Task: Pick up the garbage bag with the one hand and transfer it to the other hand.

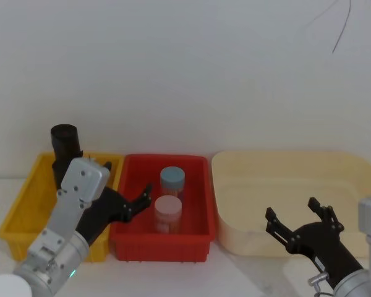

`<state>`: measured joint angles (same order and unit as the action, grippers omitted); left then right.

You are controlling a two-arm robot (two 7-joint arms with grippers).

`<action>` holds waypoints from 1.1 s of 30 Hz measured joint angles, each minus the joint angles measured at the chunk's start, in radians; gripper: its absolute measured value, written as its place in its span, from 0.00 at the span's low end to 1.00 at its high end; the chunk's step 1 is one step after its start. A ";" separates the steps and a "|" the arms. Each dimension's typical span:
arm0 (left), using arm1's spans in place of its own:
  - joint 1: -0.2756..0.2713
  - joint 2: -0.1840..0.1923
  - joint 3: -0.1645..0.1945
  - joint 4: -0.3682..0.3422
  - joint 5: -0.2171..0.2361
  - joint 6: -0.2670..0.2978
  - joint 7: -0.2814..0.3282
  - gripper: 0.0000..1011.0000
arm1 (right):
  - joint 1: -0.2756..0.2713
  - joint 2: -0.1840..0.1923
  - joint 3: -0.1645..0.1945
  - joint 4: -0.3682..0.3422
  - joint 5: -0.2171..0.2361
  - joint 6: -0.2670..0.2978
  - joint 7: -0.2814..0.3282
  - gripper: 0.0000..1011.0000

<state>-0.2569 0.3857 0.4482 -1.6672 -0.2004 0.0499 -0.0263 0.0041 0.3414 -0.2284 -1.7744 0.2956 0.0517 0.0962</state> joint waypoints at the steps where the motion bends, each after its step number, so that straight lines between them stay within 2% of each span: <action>1: -0.003 0.001 -0.002 -0.010 0.000 0.007 -0.001 0.99 | 0.005 0.001 0.000 -0.002 0.003 0.004 0.006 0.99; 6: -0.017 0.008 -0.011 -0.064 -0.001 0.062 -0.006 0.99 | 0.032 0.005 -0.001 -0.017 0.026 0.028 0.041 0.99; 12: -0.029 0.017 -0.030 -0.165 -0.001 0.159 0.003 0.99 | 0.078 0.007 0.001 -0.040 0.076 0.073 0.095 0.99; 14: -0.022 0.024 -0.047 -0.217 -0.001 0.208 0.014 0.99 | 0.099 0.008 -0.001 -0.047 0.092 0.090 0.113 0.99; 18: -0.004 0.036 -0.073 -0.264 -0.004 0.248 0.024 0.99 | 0.136 0.007 -0.013 -0.052 0.114 0.118 0.142 0.99; 19: 0.011 0.045 -0.093 -0.290 -0.009 0.270 0.028 0.99 | 0.150 0.006 -0.021 -0.053 0.120 0.131 0.152 0.99; 24: 0.063 0.072 -0.156 -0.346 -0.032 0.306 0.031 0.99 | 0.199 -0.005 -0.058 -0.048 0.125 0.166 0.169 0.99; 25: 0.087 0.084 -0.185 -0.362 -0.041 0.311 0.030 0.99 | 0.215 -0.011 -0.074 -0.042 0.124 0.176 0.173 0.99; 28: 0.119 0.098 -0.224 -0.377 -0.057 0.312 0.022 0.99 | 0.252 -0.026 -0.110 -0.025 0.118 0.195 0.178 0.99; 29: 0.144 0.109 -0.256 -0.384 -0.067 0.309 0.014 0.99 | 0.262 -0.032 -0.121 -0.019 0.115 0.201 0.179 0.99; 33: 0.192 0.133 -0.323 -0.385 -0.096 0.282 -0.014 0.99 | 0.303 -0.057 -0.166 0.009 0.099 0.223 0.181 0.99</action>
<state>-0.0651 0.5184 0.1251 -2.0527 -0.2962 0.3315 -0.0406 0.3067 0.2841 -0.3943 -1.7658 0.3946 0.2750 0.2775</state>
